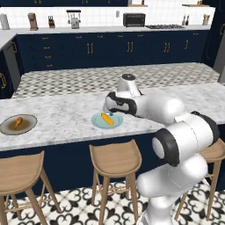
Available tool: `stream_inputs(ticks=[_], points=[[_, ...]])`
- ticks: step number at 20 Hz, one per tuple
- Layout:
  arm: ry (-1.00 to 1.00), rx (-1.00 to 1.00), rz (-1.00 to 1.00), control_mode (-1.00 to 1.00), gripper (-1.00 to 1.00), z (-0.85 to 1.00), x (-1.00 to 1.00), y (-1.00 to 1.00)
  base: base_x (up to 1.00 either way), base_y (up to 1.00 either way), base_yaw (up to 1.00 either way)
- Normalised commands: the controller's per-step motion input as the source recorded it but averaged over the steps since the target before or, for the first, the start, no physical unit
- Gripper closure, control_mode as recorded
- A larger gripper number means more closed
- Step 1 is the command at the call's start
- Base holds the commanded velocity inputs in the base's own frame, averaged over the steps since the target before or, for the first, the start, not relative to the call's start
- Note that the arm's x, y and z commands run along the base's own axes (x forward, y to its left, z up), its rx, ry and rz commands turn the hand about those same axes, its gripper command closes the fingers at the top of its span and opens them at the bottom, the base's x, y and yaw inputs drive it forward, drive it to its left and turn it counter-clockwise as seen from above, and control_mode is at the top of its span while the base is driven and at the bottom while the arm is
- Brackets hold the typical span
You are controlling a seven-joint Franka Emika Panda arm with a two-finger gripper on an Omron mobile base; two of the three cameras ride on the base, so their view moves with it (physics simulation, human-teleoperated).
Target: Pick the chicken drumstick and corn from their plates and place them in the bowl. Then put the bowl in the fridge.
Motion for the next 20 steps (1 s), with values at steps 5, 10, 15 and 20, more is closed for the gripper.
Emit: stream_inputs(ticks=[5, 10, 15, 20], points=[[0.00, -0.01, 0.00, -1.00, -1.00, -0.32, 0.58, 0.08, 0.00, 0.00, 0.00], [0.00, -0.02, 0.00, -1.00, -1.00, -0.23, 0.47, 0.18, 0.00, 0.00, 0.00], [0.02, -0.01, 0.00, -1.00, -1.00, -0.17, 0.40, 0.05, 0.00, 0.00, 0.00], [0.01, 0.00, 0.01, -1.00, -1.00, -0.31, 0.35, 0.00, 0.00, 0.00, 0.00]])
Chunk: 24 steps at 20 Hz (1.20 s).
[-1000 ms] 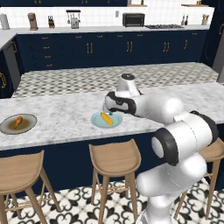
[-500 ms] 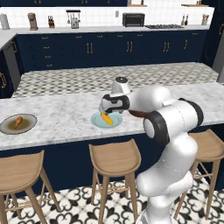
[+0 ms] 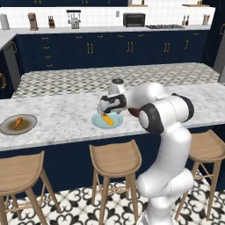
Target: Pick the chicken drumstick and corn from their plates and place them in the bowl. Then put the bowl in the fridge.
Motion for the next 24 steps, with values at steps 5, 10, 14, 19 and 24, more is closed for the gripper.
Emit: stream_inputs(ticks=[5, 10, 14, 19, 24], points=[[0.00, 0.00, 0.01, -1.00, -1.00, -0.38, 0.29, 0.00, 0.00, 0.00, 0.00], [0.00, 0.00, 0.00, -1.00, -1.00, -0.30, 0.09, 0.00, 0.00, 0.00, 0.00], [0.00, 0.00, 0.00, -1.00, -1.00, -0.33, 0.18, 0.00, 0.00, 0.00, 0.00], [0.00, 0.00, 0.00, -1.00, -1.00, -0.29, 0.17, 0.00, 0.00, 0.00, 0.00], [0.00, 0.00, 0.00, -1.00, 1.00, -0.26, 0.04, 0.02, 0.00, 0.00, 0.00]])
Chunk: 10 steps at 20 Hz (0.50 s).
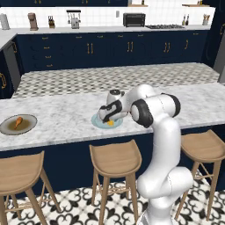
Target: Pick the chicken drumstick and corn from their plates and place them in the bowl. Then put the bowl in the fridge.
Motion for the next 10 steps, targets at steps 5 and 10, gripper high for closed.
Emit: stream_inputs(ticks=[5, 10], points=[[0.00, 0.00, 0.00, -1.00, 1.00, -0.09, 0.00, 0.00, 0.00, 0.00, 0.00], [0.00, 0.00, 0.00, -1.00, 1.00, 0.44, -0.22, 0.00, 0.00, 0.00, 0.00]])
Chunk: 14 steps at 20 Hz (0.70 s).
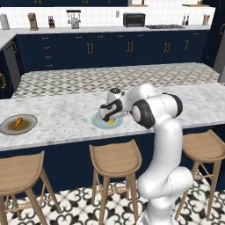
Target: Pick the chicken drumstick and corn from their plates and place them in the bowl. Then put the bowl in the fridge.
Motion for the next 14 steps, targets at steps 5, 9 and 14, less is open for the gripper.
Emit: stream_inputs(ticks=[5, 9, 14], points=[[-0.02, 0.00, 0.00, -1.00, 1.00, 0.92, -0.43, 0.00, 0.00, 0.00, 0.00], [-0.01, 0.00, -0.01, -1.00, 1.00, 0.80, -0.64, -0.24, 0.00, 0.00, 0.00], [-0.02, 0.00, 0.00, -1.00, 1.00, 0.66, -0.59, -0.43, 0.00, 0.00, 0.00]])
